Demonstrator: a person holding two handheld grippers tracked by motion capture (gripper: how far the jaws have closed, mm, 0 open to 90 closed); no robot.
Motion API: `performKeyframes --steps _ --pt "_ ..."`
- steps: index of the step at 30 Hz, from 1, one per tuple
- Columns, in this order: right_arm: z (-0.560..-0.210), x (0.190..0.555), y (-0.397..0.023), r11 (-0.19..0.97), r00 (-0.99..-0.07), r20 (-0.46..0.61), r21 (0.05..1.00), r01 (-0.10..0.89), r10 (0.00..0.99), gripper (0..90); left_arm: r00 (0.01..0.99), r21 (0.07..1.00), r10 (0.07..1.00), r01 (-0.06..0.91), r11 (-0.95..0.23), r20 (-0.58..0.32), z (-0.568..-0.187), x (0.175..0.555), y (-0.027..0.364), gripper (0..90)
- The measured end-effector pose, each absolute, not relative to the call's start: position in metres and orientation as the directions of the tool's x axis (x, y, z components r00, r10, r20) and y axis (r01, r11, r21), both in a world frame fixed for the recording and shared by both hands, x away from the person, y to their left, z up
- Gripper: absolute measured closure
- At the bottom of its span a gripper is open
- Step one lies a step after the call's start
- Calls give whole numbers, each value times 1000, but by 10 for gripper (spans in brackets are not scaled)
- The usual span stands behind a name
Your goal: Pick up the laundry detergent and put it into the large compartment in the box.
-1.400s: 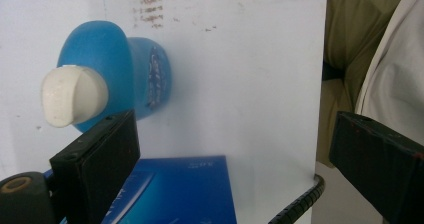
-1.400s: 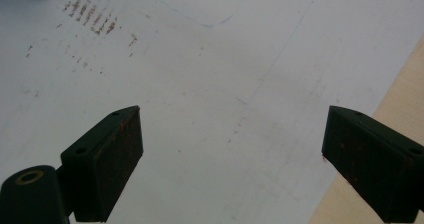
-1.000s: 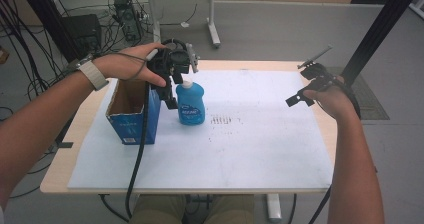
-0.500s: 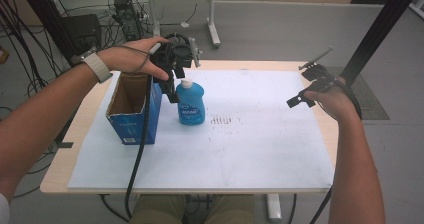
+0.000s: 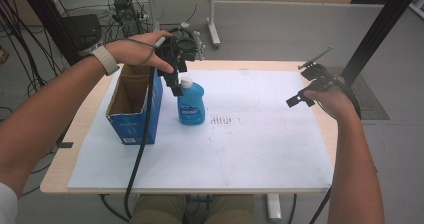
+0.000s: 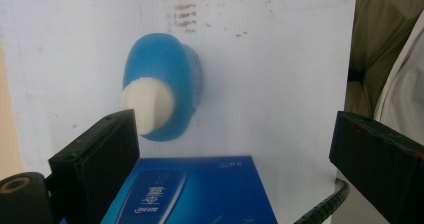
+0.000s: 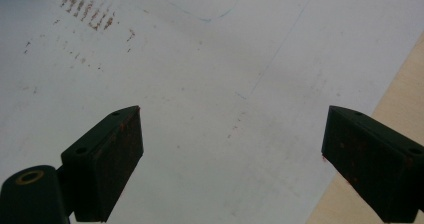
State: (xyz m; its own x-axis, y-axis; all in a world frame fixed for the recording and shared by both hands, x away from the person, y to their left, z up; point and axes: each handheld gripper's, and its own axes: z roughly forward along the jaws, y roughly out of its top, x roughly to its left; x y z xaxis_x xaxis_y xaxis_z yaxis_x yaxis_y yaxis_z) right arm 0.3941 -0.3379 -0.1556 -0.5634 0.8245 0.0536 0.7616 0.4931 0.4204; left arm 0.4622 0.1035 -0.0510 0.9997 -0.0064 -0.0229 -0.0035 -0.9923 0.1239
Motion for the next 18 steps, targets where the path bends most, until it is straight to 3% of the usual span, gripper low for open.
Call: performKeyframes --steps 18 --pt "-157 395 -340 483 -554 61 415 771 831 94 999 93 -35 -32 -995 -22 -63 480 87 55"
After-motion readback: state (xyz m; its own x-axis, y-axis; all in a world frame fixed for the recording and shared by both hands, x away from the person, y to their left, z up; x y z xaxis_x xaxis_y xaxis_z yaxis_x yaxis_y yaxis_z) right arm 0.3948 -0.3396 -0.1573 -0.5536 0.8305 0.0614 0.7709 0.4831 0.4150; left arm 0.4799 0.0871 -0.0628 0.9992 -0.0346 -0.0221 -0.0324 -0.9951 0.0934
